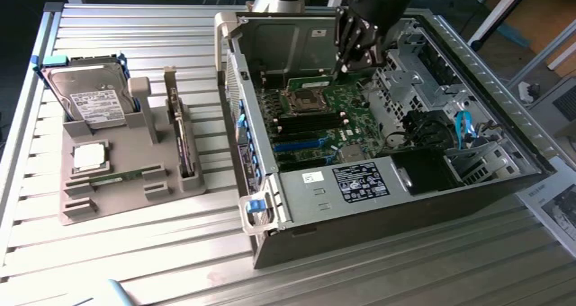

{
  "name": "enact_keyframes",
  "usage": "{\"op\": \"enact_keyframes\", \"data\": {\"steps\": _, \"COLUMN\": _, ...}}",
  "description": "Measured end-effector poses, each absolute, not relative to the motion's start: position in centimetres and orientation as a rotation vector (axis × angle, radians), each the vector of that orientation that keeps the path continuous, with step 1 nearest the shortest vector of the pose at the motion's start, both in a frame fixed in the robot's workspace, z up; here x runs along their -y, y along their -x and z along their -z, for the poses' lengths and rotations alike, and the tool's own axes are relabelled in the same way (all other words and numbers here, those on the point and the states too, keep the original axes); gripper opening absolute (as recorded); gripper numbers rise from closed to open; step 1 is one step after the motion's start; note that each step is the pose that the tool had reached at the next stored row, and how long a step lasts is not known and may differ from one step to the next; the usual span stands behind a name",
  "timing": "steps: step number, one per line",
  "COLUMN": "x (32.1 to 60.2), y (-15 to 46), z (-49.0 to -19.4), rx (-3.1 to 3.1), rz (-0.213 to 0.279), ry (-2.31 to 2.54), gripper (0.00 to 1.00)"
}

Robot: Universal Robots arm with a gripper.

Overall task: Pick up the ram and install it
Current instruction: 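Insert the ram into the slot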

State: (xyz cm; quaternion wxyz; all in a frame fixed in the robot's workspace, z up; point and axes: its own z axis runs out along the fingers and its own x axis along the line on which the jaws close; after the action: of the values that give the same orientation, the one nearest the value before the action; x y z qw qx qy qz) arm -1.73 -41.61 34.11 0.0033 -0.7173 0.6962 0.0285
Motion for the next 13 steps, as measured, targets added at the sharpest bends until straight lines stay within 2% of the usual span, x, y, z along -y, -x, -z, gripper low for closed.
{"op": "enact_keyframes", "data": {"steps": 13, "x": 41.5, "y": 1.2, "z": -31.8, "rx": -2.185, "rz": -0.089, "ry": 2.247, "gripper": 0.12}}
